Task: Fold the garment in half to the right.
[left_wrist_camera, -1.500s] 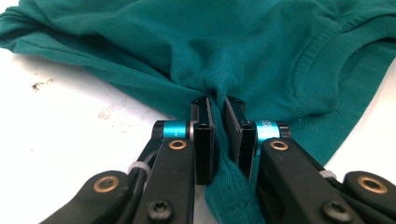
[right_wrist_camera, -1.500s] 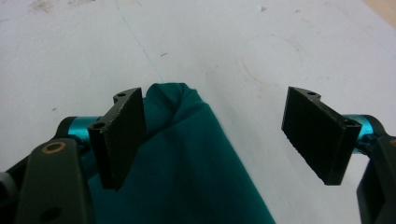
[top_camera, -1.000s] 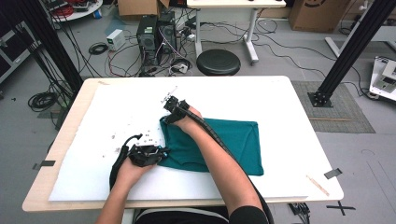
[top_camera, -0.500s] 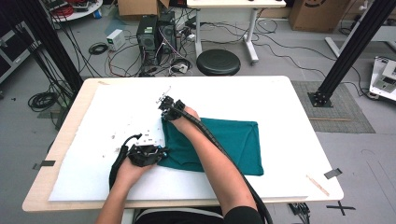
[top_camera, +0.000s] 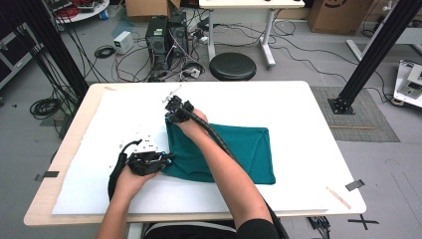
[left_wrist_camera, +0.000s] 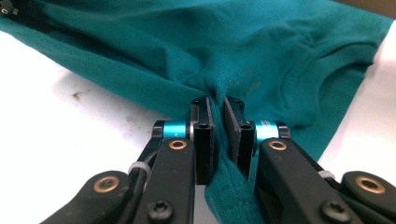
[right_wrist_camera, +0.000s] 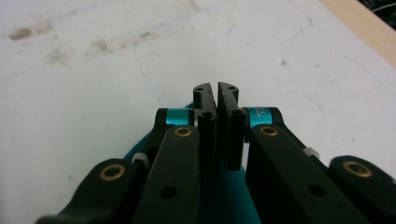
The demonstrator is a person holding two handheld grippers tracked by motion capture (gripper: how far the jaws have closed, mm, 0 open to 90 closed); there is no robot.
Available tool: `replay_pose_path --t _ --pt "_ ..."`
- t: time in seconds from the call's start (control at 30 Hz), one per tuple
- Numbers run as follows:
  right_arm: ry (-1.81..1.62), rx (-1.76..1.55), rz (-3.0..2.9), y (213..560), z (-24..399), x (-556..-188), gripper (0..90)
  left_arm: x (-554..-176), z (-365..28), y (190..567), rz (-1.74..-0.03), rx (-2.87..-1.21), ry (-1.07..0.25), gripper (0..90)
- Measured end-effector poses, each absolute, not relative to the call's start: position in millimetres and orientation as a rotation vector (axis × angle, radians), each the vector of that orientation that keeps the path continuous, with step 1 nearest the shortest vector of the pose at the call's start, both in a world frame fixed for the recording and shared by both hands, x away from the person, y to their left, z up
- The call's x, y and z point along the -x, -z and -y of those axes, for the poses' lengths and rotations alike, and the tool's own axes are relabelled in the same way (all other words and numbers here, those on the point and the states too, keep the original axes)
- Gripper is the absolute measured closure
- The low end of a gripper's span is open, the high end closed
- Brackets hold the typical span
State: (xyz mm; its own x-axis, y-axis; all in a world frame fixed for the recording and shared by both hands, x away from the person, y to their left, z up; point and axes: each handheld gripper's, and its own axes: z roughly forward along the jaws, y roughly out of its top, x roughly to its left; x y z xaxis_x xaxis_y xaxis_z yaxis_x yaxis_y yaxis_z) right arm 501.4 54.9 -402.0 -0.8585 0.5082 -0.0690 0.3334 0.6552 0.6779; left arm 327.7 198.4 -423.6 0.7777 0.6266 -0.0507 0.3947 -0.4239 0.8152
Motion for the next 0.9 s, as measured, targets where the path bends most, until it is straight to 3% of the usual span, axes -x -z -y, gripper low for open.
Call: replay_pose_path --t 0.33,0.9 --pt "-1.084 -0.637 -2.604 384.4 -57.6 -494.3 87.9 -321.0 -202.7 408.2 -0.730 -2.023 -0.325 82.4" --pt "-1.195 -0.650 -2.504 351.4 -2.1 -482.6 87.5 -320.6 -163.7 383.2 -0.608 -2.004 -0.331 82.4"
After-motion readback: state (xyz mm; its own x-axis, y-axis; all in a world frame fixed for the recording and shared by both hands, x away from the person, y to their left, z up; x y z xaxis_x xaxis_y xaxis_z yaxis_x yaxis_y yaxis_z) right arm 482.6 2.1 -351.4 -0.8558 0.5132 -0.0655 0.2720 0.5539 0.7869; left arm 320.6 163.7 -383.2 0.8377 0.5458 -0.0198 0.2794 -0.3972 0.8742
